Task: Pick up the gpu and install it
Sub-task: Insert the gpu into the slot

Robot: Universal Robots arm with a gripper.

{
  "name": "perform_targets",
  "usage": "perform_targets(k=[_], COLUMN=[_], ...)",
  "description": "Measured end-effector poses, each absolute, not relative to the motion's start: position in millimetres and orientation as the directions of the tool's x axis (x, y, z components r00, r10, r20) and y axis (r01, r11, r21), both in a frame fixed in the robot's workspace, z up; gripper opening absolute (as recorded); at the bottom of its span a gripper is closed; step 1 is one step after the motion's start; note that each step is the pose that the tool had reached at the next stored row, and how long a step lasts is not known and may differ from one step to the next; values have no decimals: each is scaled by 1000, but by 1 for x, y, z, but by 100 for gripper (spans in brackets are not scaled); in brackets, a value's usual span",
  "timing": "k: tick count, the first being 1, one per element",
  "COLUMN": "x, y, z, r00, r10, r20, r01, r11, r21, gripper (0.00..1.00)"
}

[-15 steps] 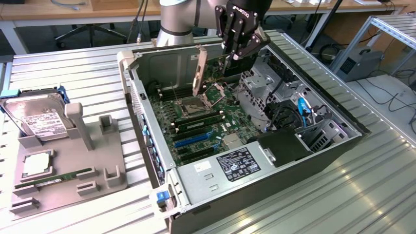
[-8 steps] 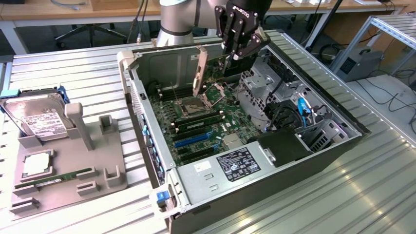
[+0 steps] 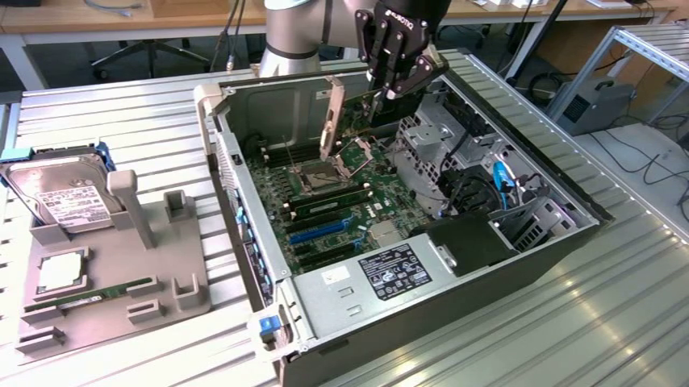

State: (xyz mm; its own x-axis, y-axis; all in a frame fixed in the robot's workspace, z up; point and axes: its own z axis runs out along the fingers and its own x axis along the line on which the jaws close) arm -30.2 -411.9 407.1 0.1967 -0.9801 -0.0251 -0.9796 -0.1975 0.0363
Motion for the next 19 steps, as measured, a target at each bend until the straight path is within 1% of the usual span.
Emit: perform_targets(k=[19], x=[-30], y=[-412], z=[407], r00=[236], r10=[-971], r20=[-25], r01=[-971], r11=[-237], r21=[36], gripper=[27])
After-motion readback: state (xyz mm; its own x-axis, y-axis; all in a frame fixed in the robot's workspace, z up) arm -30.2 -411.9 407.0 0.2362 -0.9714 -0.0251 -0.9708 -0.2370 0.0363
